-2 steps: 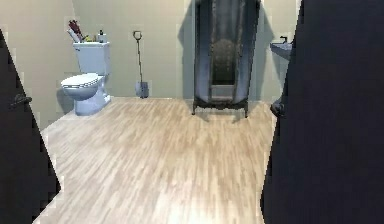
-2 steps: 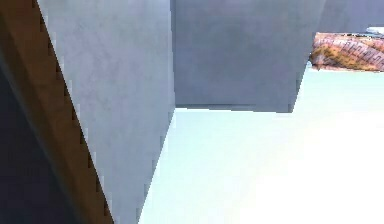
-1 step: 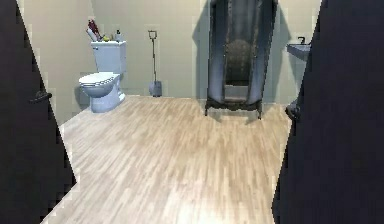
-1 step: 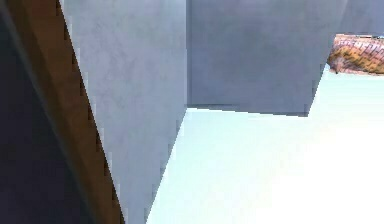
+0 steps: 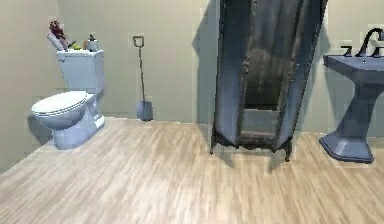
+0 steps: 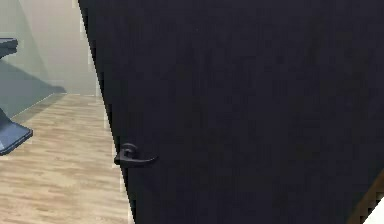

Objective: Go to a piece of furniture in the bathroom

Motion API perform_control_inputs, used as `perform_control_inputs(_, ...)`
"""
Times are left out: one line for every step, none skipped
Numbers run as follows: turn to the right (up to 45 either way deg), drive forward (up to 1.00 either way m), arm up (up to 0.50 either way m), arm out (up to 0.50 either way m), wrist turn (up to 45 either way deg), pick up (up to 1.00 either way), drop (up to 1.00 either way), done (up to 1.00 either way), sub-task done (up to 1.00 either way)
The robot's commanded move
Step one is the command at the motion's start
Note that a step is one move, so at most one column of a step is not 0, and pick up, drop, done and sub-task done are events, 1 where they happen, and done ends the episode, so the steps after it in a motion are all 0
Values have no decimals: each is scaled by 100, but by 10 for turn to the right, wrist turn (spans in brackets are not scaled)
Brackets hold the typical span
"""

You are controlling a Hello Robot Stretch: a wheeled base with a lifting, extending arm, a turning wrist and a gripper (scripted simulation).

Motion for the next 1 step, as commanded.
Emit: perform_control_inputs(-30, 0, 0, 0, 0, 0, 0, 0, 0)
